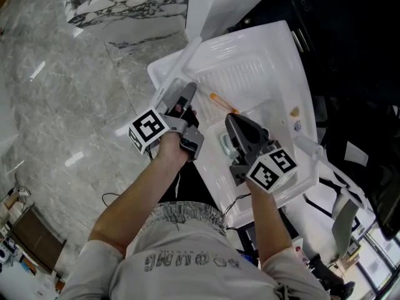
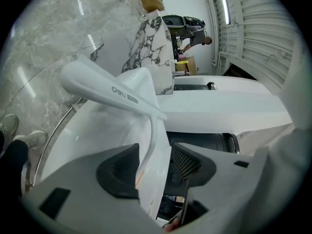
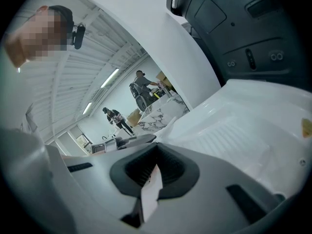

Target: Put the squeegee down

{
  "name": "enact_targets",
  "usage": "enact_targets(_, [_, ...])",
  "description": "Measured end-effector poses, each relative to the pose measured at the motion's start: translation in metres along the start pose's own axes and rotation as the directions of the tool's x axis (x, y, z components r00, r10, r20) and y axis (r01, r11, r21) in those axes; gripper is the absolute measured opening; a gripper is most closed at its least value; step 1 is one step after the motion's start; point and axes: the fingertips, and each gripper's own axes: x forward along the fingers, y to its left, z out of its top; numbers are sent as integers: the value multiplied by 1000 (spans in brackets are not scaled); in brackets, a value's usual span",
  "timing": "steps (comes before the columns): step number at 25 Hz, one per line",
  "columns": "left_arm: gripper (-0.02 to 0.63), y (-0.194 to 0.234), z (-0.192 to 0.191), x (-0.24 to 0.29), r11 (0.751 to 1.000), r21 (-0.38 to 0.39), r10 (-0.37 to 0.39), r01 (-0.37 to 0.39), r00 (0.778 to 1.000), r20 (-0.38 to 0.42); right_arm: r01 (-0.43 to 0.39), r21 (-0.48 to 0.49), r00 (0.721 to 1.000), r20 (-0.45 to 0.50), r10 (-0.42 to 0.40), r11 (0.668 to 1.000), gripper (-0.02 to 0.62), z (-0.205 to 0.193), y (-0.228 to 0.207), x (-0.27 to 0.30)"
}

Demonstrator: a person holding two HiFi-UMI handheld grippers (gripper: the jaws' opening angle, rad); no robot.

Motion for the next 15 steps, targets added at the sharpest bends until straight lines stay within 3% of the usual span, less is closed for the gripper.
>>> enact_targets(8, [209, -30, -17, -22, 984, 159, -63, 84, 990, -129, 9, -35, 1000, 28, -8, 999, 6, 9, 17, -6])
enact_targets(11, [187, -47, -21, -31, 954, 267, -90, 133, 982, -168, 8, -51, 999, 40, -6, 999, 6, 12, 26, -10])
enact_targets(15, [158, -62, -23, -48, 894, 410, -98, 181, 971, -216, 13, -64, 998, 54, -9, 998, 6, 14, 35, -15])
